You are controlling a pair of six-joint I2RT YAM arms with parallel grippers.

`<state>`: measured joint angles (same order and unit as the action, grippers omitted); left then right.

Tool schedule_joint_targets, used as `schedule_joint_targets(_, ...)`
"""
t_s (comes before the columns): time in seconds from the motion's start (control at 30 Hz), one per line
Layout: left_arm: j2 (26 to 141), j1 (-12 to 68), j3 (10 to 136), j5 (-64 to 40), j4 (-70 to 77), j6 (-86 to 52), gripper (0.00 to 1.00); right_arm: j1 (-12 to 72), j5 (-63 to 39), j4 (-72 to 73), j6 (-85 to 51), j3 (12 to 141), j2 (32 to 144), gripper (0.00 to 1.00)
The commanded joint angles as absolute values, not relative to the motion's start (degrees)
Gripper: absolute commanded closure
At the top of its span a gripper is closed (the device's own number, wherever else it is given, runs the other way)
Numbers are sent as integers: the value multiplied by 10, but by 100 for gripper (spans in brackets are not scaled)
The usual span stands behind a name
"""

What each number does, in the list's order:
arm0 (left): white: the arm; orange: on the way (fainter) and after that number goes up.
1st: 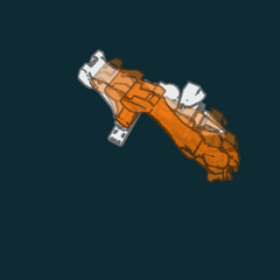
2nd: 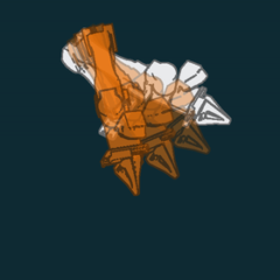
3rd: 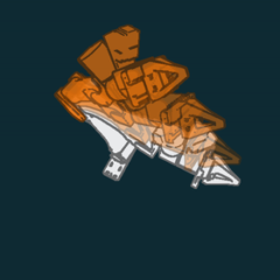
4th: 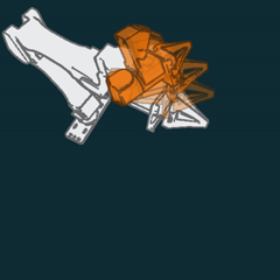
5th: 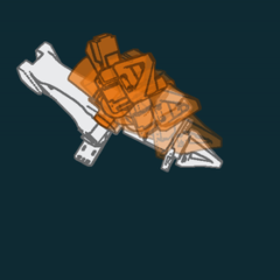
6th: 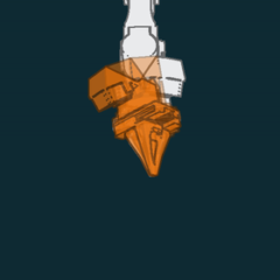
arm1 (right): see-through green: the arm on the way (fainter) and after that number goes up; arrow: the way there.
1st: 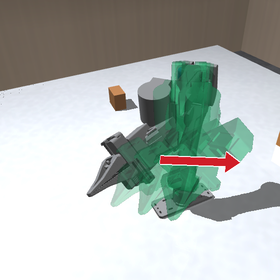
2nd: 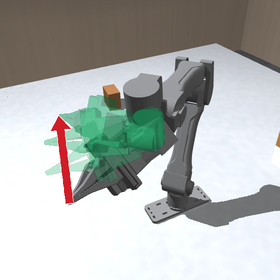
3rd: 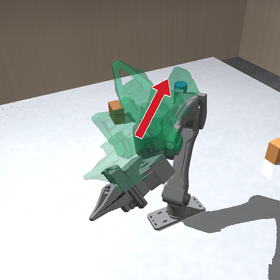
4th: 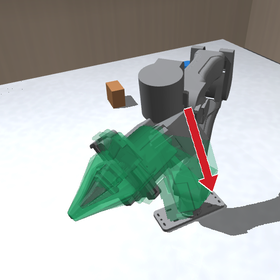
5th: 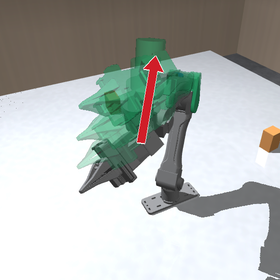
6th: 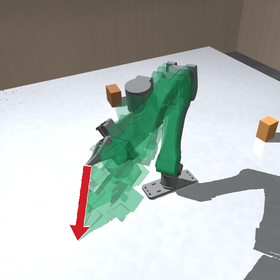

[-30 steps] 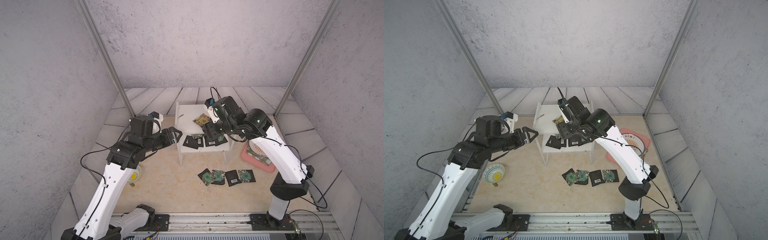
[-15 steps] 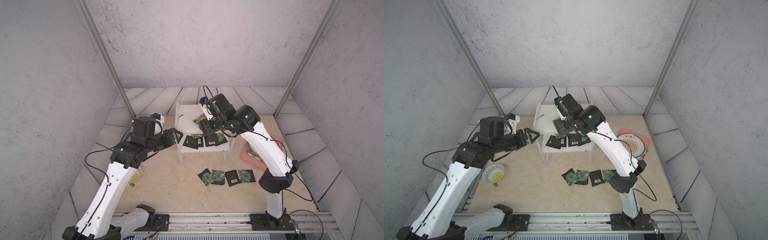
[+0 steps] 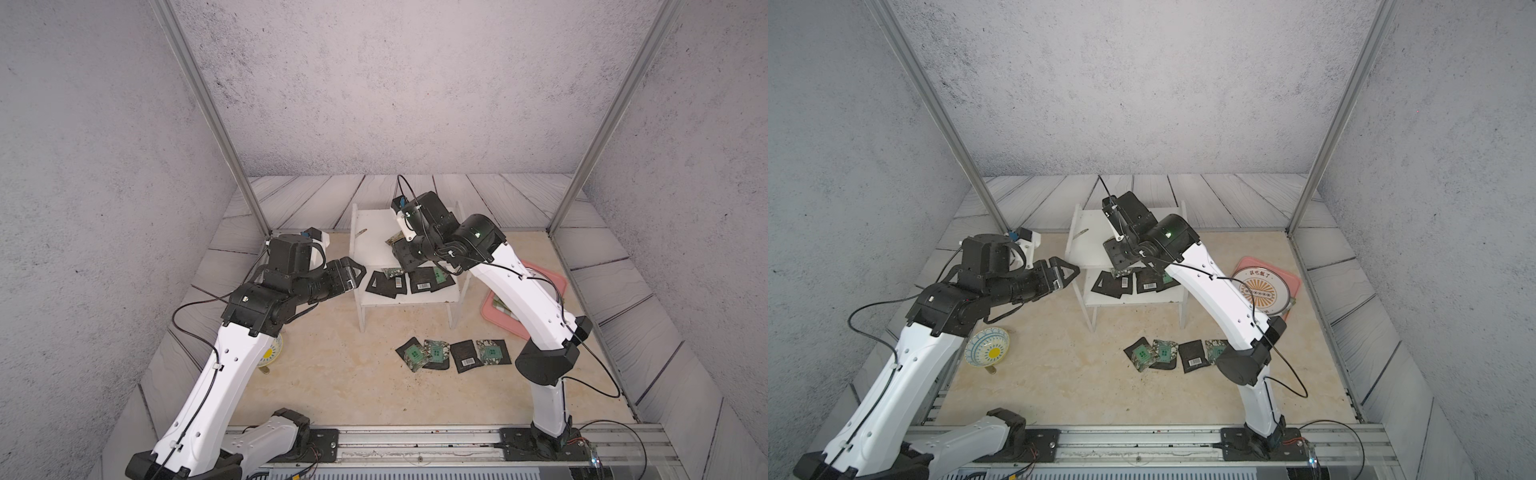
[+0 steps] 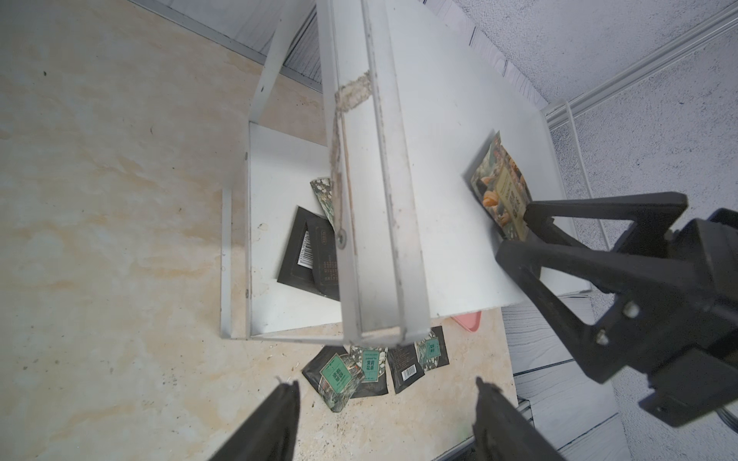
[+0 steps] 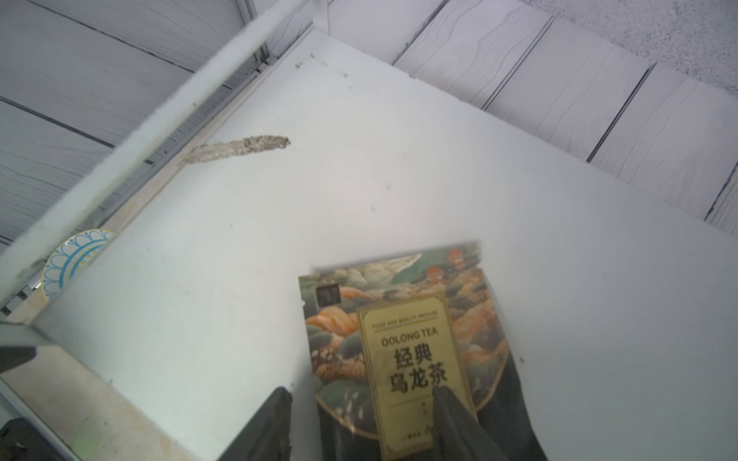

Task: Remove the tea bags from the shelf
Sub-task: Pick up the tea bag from the shelf.

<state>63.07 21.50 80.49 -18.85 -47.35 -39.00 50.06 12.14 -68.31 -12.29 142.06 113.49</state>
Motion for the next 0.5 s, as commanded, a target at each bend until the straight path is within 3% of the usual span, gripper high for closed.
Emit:
schedule_joint_targets(0.0, 635, 210, 798, -186, -471, -389, 27, 499, 133, -718, -120, 1369, 1119, 47)
schedule_joint_targets(0.47, 632, 209, 783, -183, -468, -398, 27, 478, 92, -679, -137, 1294, 1069, 80)
